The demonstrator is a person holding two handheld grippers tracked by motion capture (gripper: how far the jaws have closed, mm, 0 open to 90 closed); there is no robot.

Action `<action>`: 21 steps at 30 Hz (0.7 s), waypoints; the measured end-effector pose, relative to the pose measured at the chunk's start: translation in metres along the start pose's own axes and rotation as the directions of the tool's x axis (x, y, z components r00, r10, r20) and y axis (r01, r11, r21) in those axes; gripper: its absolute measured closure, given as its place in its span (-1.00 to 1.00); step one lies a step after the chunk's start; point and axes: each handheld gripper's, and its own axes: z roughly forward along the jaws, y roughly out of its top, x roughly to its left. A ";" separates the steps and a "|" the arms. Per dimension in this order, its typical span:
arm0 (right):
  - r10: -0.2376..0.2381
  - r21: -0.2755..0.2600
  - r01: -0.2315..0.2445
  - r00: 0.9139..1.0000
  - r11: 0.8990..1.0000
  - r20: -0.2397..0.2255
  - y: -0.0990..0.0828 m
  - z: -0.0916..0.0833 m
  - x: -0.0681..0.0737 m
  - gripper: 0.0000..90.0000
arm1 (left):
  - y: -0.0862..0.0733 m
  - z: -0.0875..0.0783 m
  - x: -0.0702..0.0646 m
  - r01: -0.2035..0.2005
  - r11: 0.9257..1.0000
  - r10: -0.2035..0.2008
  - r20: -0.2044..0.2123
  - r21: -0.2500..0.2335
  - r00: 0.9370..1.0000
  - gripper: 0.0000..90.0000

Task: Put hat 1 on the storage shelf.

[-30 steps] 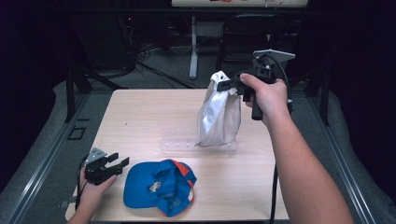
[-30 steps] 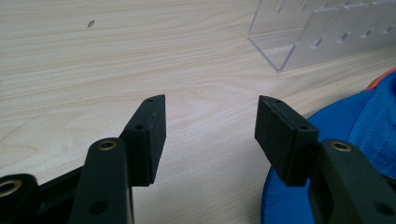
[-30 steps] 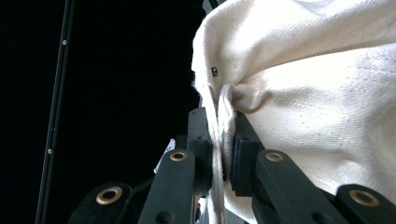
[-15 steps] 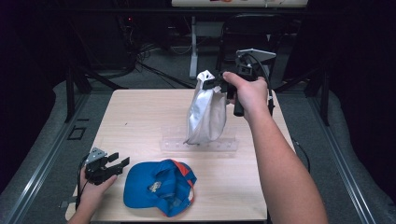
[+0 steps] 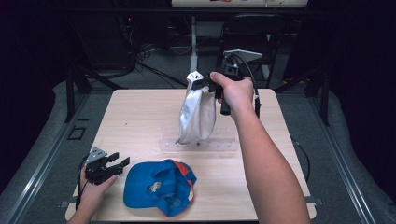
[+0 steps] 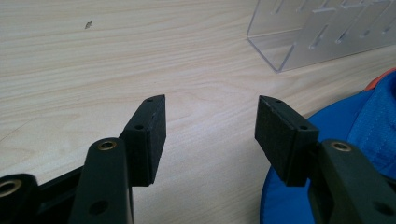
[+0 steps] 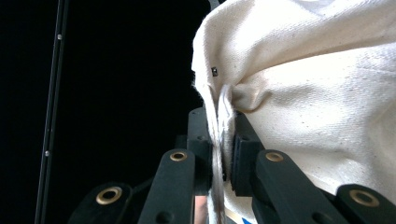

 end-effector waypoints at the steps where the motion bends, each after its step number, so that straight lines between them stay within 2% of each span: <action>1: 0.000 0.000 0.000 1.000 1.000 0.000 0.000 0.000 0.000 0.81 | 0.000 0.000 0.000 0.000 1.000 0.000 0.000 0.000 1.000 -0.02; 12: 0.010 -0.004 -0.010 1.000 1.000 0.026 0.003 0.016 -0.003 0.81 | 0.000 0.000 0.000 0.001 1.000 -0.001 0.001 0.000 1.000 -0.02; 21: 0.009 -0.012 -0.009 1.000 1.000 0.022 0.004 0.027 0.000 0.82 | 0.000 0.001 0.000 0.003 1.000 -0.003 0.000 -0.002 1.000 -0.03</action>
